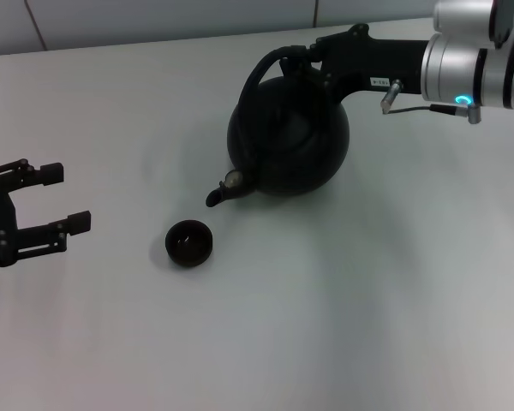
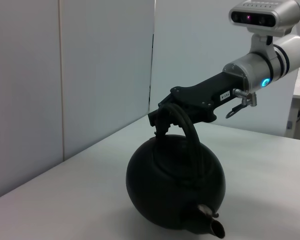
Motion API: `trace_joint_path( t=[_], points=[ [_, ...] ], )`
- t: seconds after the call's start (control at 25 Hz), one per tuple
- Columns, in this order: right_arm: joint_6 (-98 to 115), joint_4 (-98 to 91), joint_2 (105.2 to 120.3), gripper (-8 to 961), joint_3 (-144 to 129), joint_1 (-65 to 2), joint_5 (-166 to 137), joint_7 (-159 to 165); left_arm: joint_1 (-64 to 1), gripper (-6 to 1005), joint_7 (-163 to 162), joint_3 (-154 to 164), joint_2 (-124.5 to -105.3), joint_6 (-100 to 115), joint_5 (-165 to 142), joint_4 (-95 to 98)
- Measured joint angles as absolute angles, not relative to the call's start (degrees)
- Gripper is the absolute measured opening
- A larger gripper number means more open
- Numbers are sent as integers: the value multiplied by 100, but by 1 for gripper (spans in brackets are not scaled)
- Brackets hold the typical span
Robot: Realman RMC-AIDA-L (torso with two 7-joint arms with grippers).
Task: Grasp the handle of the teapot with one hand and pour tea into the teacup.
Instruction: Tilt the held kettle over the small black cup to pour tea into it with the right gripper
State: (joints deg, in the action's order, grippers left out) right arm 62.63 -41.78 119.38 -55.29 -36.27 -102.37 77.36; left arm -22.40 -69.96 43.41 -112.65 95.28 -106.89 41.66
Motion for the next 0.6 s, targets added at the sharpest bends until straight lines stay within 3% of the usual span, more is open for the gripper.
trace_joint_path(
  t=[0.6],
  points=[
    [6232, -4440, 11935, 152, -5914, -3727, -10239, 7743, -2243, 785, -6997, 4279, -11293, 9500, -10677, 4166]
  ],
)
